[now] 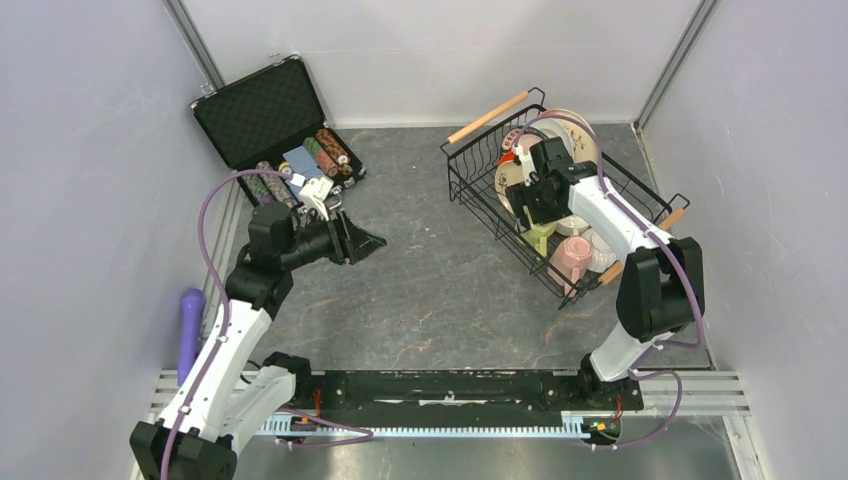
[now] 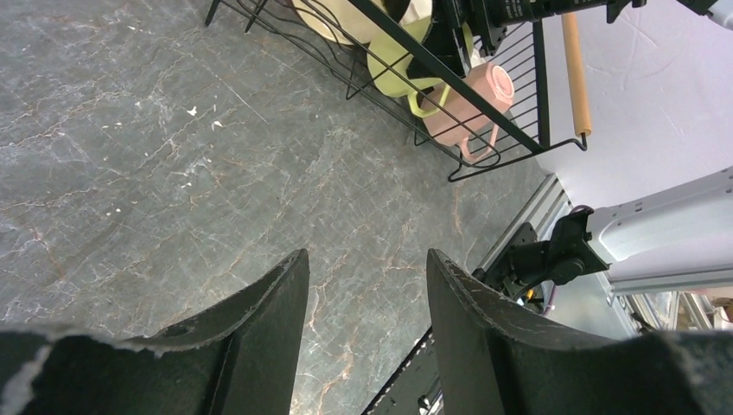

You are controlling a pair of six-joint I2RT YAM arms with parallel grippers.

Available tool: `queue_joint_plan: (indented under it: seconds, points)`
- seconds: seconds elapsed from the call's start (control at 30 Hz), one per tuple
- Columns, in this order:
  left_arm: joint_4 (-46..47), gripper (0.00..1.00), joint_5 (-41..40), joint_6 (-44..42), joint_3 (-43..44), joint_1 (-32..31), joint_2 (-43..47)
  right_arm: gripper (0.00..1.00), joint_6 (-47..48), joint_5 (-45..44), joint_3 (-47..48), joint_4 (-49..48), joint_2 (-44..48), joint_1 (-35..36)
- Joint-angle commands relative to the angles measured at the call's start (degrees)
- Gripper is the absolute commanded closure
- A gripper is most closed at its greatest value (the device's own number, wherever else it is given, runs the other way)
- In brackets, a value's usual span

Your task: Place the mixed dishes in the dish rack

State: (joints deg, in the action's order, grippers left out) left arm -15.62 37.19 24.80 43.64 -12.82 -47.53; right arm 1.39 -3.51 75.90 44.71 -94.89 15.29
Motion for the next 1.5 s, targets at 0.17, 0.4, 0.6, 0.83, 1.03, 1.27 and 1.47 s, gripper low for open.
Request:
queue_joint_plan:
  seconds: [0.17, 0.4, 0.6, 0.83, 1.03, 1.27, 1.47]
  points:
    - [1.38, 0.41, 1.75, -1.51, 0.04, 0.25, -0.5, 0.52, 2.21, -0.25, 4.81, 0.31, -1.2, 0.18]
    - [1.2, 0.4, 1.83, -1.42, 0.31, 0.27, -1.16, 0.08, 2.3, -0.43, 6.46, 0.27, 0.34, 0.19]
    - [0.94, 0.4, 1.83, -1.42, 0.41, 0.25, -1.24, 0.02, 2.9, 0.42, 7.03, 1.06, 0.61, 0.18]
    - [0.46, 0.39, 1.79, -1.63, 0.81, 0.25, -1.12, 0.02, 2.67, 0.43, 11.16, 3.1, 2.01, 0.18]
    - [0.23, 0.38, 1.28, -1.52, 0.82, 0.25, -0.77, 0.01, 2.1, -2.19, 14.42, 3.73, 8.19, 0.18]
    - [1.93, 0.31, -6.81, 1.78, 3.23, -1.31, -3.2, 0.01, -4.63, -14.87, 8.86, -0.56, 21.34, -1.86]
    - [7.53, 0.08, -21.32, 5.57, 8.06, -9.39, -12.07, 0.01, -13.7, -26.18, -0.44, -3.81, 34.96, -4.02]
